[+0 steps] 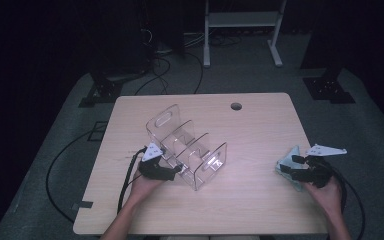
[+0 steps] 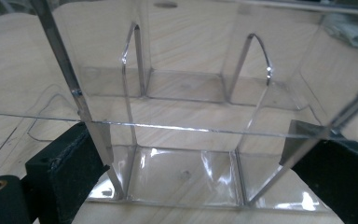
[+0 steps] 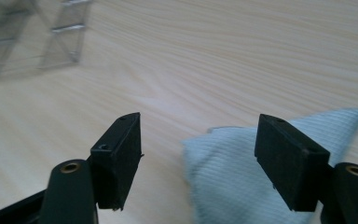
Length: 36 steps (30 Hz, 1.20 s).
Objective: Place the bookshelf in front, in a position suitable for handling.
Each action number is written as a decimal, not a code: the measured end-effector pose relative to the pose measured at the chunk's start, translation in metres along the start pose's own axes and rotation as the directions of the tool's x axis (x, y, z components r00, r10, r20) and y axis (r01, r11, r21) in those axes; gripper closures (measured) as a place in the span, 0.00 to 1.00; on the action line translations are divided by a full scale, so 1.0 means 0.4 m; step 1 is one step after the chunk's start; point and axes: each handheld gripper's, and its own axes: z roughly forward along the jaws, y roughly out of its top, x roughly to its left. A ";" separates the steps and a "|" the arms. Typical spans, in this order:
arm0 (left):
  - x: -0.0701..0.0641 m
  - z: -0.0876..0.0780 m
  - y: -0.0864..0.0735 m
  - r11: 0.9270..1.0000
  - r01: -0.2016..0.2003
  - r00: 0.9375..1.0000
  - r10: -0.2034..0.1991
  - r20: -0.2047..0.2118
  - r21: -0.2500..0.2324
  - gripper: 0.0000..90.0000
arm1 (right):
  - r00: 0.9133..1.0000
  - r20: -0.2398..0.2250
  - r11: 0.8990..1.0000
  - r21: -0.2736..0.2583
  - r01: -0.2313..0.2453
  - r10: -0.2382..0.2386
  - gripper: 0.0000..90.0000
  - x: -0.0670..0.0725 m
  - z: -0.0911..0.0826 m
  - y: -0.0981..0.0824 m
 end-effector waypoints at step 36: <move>-0.034 -0.025 -0.010 1.000 -0.022 1.000 0.022 0.000 0.005 0.09 | 0.990 0.037 0.985 0.100 -0.142 0.139 0.88 -0.033 0.074 -0.041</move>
